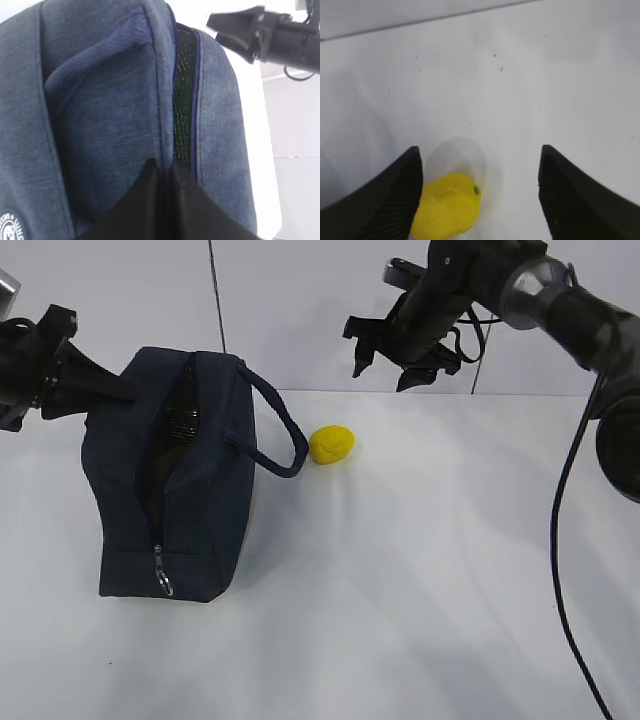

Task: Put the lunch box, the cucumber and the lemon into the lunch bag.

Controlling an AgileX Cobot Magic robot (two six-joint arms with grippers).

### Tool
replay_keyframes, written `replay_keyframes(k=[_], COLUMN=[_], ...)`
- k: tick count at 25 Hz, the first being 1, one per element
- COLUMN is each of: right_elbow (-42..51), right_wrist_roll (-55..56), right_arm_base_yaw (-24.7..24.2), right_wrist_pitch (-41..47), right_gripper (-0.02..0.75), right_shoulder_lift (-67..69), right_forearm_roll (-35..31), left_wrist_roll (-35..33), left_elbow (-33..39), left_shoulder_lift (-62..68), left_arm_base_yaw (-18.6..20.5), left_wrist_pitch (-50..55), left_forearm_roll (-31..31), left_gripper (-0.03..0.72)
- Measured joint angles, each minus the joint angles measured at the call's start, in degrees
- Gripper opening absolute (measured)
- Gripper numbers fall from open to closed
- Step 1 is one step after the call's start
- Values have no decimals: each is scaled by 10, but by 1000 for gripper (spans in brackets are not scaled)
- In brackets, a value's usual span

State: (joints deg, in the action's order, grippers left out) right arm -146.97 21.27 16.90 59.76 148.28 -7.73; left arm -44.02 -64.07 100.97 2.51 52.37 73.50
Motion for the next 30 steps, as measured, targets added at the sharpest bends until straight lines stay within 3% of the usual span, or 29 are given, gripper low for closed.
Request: replay_keyframes(k=[6, 12, 30], right_elbow=[0, -4, -15], right_wrist_roll=[-29, -67, -232], right_arm_base_yaw=[-9, -8, 11], right_wrist_pitch=[-68, -66, -15], right_gripper=[561, 561, 561], right_shoulder_lift=[0, 36, 47], right_forearm_roll=[-33, -95, -94], left_wrist_roll=[0, 0, 0], left_elbow=[0, 0, 0], left_shoulder_lift=[0, 0, 0], left_arm_base_yaw=[0, 0, 0], left_wrist_pitch=[0, 0, -6], left_forearm_roll=[0, 0, 0], left_gripper=[8, 8, 8])
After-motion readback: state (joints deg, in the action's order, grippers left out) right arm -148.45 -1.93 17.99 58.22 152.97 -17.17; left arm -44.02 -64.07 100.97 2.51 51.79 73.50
